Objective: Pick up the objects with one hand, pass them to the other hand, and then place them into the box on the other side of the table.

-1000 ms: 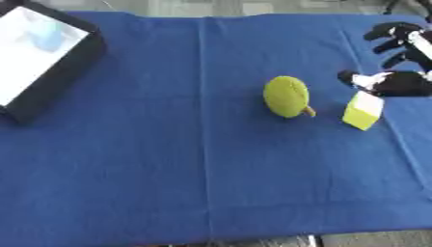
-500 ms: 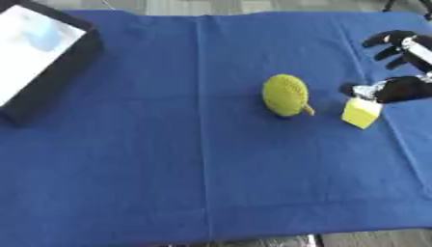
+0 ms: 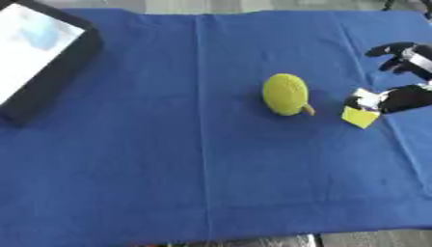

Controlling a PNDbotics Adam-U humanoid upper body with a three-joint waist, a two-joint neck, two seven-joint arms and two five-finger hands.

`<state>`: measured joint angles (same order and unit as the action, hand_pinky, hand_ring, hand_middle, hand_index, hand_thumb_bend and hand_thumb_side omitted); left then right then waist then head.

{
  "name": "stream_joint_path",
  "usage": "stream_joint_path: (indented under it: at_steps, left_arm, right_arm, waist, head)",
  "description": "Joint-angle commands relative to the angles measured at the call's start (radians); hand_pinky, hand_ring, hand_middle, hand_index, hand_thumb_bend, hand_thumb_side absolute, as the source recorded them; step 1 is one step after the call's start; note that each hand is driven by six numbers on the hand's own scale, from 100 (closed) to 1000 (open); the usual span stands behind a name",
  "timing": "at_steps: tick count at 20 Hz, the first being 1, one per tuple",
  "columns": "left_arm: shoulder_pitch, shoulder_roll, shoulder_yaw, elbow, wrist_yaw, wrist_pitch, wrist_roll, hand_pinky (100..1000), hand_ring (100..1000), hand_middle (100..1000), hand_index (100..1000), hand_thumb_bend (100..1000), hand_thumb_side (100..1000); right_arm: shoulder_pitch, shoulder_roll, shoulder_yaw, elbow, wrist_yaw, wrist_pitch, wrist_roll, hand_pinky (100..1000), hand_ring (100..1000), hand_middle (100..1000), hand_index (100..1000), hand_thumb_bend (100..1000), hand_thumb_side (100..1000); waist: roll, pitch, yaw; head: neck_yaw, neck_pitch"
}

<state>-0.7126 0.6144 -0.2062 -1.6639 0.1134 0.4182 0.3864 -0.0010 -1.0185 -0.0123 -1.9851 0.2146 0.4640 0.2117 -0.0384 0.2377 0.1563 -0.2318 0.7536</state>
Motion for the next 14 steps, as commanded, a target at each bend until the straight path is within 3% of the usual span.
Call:
stream_joint_path:
  at_steps: [1,8,14]
  left_arm:
    - [-0.006,0.029,0.017,-0.012,-0.005,-0.004,-0.007,773,619,552,725,100,582]
    - [0.002,0.034,0.020,-0.019,-0.007,-0.005,-0.005,774,620,553,724,100,575]
    - [0.004,0.036,0.020,-0.024,-0.009,0.001,-0.006,774,621,554,724,100,570]
  right_arm:
    - [0.002,-0.042,-0.022,-0.015,0.015,0.013,0.015,860,828,895,893,586,329]
    - [0.009,-0.051,-0.032,-0.015,-0.008,0.041,0.020,874,840,906,901,553,301]
    - [0.013,-0.075,-0.040,-0.015,0.009,0.102,0.034,933,878,923,913,499,248]
  waist:
    - [0.000,-0.010,0.001]
    - [0.003,-0.005,0.001]
    - [0.009,0.005,0.003]
  head:
    - [-0.007,-0.012]
    - [-0.013,-0.010]
    - [-0.020,-0.013]
